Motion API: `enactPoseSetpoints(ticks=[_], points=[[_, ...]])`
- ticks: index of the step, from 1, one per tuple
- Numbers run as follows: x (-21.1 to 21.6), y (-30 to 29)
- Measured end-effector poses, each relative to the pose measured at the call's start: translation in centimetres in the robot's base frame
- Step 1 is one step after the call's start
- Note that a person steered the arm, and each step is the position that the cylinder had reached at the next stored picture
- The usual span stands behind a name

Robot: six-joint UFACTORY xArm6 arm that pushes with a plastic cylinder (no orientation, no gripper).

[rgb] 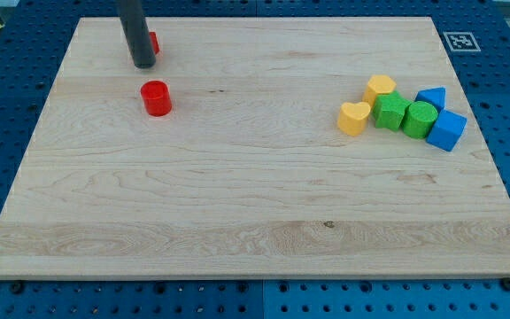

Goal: Place your arm to the top right of hexagon

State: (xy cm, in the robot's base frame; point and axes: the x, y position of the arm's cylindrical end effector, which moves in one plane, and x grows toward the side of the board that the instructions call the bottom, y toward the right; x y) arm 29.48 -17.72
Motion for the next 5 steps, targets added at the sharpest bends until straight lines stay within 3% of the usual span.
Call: enactPoseSetpoints(ticks=[1, 3, 5], points=[[-2.6, -0.1], [-3.6, 1.9], [-2.9, 17.1]])
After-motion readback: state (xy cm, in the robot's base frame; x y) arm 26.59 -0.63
